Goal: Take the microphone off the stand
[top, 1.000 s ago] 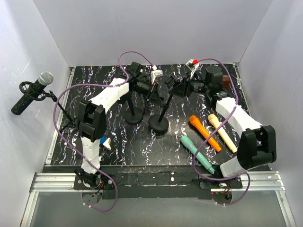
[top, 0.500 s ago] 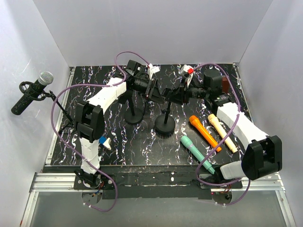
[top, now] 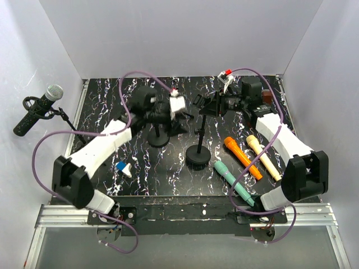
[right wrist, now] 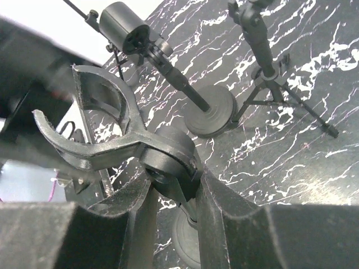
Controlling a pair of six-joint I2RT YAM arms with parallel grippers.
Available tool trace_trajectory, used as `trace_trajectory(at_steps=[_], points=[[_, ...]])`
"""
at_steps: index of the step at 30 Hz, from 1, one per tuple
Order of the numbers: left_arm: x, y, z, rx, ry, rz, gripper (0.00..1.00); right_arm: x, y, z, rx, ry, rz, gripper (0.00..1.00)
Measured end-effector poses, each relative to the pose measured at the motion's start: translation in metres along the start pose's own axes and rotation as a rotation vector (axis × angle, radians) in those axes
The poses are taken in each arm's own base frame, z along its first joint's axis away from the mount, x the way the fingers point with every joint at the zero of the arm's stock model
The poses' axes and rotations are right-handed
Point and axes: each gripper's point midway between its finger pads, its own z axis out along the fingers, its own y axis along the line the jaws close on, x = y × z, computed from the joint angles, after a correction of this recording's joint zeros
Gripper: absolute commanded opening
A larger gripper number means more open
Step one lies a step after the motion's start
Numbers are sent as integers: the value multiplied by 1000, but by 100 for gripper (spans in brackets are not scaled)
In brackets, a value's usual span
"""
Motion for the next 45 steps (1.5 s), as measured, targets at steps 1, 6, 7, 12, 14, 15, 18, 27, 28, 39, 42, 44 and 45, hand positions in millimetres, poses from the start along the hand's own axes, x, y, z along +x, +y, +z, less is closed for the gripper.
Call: trace_trajectory(at_steps=[1,6,7,12,14,15,18,27,28,39,42,44,45], points=[[1,-10,1,-9,-8,105,57,1,-3,1,7,1,22,1],[12,-35,23,-1,-29,550,56,10,-14,8,22,22,138,1],[18,-34,28,-7,-27,611,56,11,-15,9,23,25,155,1],[38,-31,44,-14,3,779,52,9,-15,11,23,22,191,1],[36,-26,46,-32,8,834,50,7,-14,11,22,18,197,1],[35,-25,46,-38,10,850,49,6,-13,11,22,17,199,1],[30,-19,45,-66,10,892,42,5,-13,11,22,16,206,1],[35,-11,49,-82,34,917,43,3,-15,11,34,5,225,1],[36,-11,50,-79,36,916,43,2,-16,10,37,2,229,1],[55,-11,54,-34,98,879,39,1,-21,9,56,-6,253,1],[53,-9,54,-45,103,879,31,1,-22,9,58,-7,254,1],[51,-8,56,-56,104,881,27,1,-22,9,60,-8,259,1],[50,-6,56,-68,106,883,26,1,-22,9,64,-10,262,1]])
